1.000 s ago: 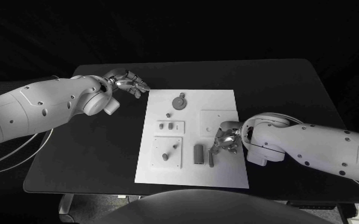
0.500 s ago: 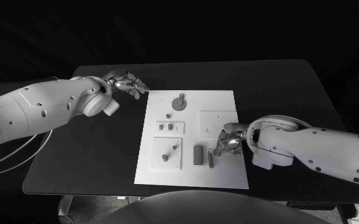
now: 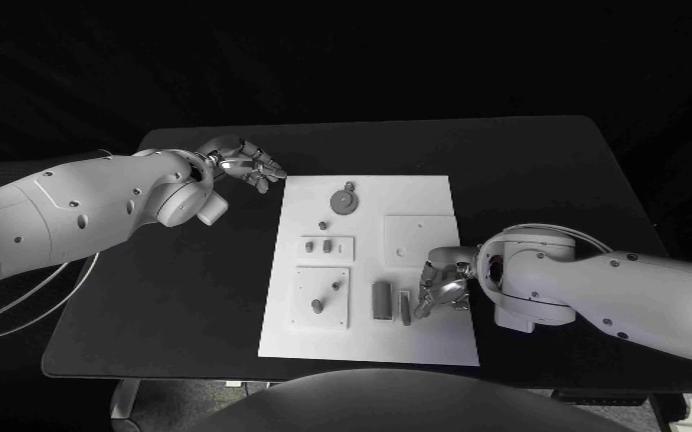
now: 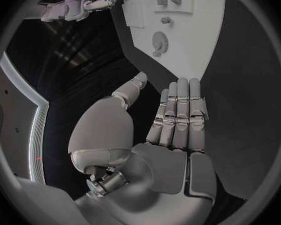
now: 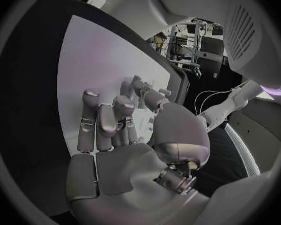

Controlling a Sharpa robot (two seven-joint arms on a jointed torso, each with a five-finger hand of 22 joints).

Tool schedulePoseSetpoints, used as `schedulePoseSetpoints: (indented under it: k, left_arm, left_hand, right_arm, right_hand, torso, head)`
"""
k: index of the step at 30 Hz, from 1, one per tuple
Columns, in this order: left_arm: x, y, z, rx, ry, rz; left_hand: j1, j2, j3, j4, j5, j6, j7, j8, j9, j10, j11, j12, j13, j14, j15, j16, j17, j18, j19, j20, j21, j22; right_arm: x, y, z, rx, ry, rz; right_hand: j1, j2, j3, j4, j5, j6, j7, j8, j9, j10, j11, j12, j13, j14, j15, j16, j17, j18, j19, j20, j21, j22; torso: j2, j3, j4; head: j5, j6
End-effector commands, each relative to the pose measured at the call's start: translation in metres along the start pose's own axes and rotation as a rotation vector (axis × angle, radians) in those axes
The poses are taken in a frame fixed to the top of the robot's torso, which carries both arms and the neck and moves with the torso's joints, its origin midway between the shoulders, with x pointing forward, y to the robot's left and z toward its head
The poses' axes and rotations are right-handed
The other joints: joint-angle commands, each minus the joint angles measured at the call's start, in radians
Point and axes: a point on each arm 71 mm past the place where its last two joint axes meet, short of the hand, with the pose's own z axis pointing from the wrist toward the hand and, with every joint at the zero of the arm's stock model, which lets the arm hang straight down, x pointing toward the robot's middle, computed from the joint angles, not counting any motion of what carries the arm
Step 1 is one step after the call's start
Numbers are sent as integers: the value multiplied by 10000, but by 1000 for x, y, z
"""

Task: Assemble the parts on the task board

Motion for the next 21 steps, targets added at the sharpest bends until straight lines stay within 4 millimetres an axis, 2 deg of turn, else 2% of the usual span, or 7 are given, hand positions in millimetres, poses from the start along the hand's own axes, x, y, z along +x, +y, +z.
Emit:
schedulePoseSetpoints:
  k: [1, 13, 21]
  left_arm:
    - [2, -2, 0, 70, 163, 9]
    - [2, -2, 0, 69, 179, 14]
    - [2, -1, 0, 51, 185, 17]
  left_hand:
    - [-36, -11, -23, 47, -5, 45, -7, 44, -9, 71, 22, -21, 9, 92, -3, -68, 12, 151, 49, -6, -64, 16]
    - [-34, -9, -24, 46, -5, 48, -9, 46, -10, 74, 21, -22, 11, 95, -3, -76, 23, 151, 50, -6, -67, 19]
    - [-34, -7, -25, 47, -5, 49, -9, 47, -10, 75, 20, -24, 12, 97, -3, -82, 31, 151, 51, -6, -69, 21]
  right_arm:
    - [4, 1, 2, 11, 247, -1129]
    - [11, 8, 7, -72, 342, -1311]
    - [14, 9, 8, -126, 598, -1233]
  right_hand:
    - [-18, -188, 60, 222, -38, 71, 18, 39, -5, 63, 4, -4, -2, 99, 17, -26, 29, 152, 89, 26, -3, 87]
    - [-137, -391, 127, 651, -51, 85, 11, 63, 0, 83, -6, 3, 9, 152, 15, -4, 111, 152, 127, 2, -3, 99]
    - [-237, -730, 214, 1128, -52, 81, 2, 82, 10, 88, -16, 3, 22, 160, -1, -2, 126, 152, 150, -28, -10, 107]
  torso:
    - [5, 5, 4]
    - [5, 2, 14]
    - [5, -3, 13]
  head:
    - [-10, -1]
    - [-21, -31]
    - [-6, -60]
